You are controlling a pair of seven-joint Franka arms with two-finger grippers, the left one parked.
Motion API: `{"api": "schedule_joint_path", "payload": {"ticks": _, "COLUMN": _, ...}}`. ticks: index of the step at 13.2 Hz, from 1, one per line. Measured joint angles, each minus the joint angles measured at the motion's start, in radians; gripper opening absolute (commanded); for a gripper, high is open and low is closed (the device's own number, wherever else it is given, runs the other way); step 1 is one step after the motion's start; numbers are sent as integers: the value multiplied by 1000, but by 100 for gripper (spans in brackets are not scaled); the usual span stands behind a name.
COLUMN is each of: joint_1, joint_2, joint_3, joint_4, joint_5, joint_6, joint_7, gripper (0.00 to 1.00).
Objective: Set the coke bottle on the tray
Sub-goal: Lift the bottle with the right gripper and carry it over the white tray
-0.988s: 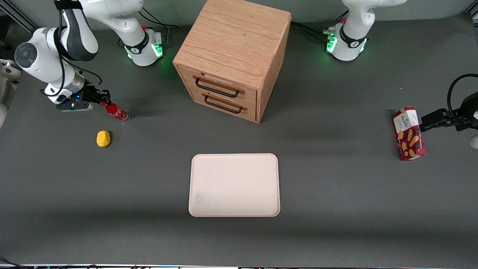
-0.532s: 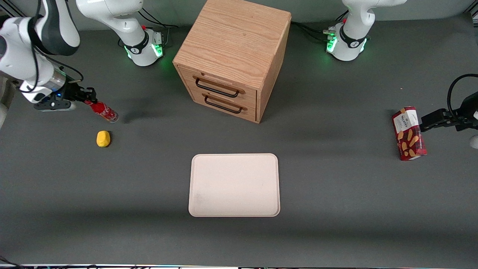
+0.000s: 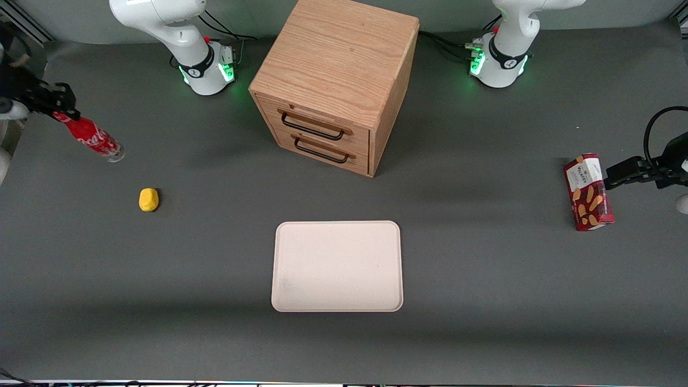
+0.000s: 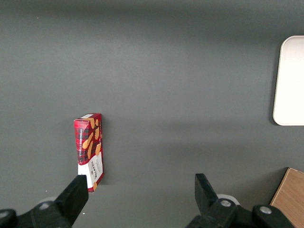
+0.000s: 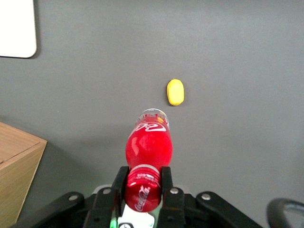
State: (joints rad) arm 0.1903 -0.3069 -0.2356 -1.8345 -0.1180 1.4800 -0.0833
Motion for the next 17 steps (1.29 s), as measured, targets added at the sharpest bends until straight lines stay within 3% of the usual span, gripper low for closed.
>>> {"api": "schedule_joint_path", "payload": {"ticks": 5, "joint_1": 5, "joint_2": 135, "joint_3": 3, "joint_4": 216, "joint_5": 59, "joint_6": -87, "joint_7": 0, "gripper": 1}}
{"api": "schedule_joint_path", "payload": {"ticks": 9, "joint_1": 34, "joint_2": 369, "joint_3": 73, "joint_4": 493, "joint_5": 120, "joint_6": -127, "joint_7": 20, "gripper": 1}}
{"api": "schedule_joint_path", "payload": {"ticks": 17, "joint_1": 156, "joint_2": 837, "joint_3": 272, "joint_4": 930, "joint_5": 149, "joint_6": -91, "joint_7": 492, "gripper": 0}}
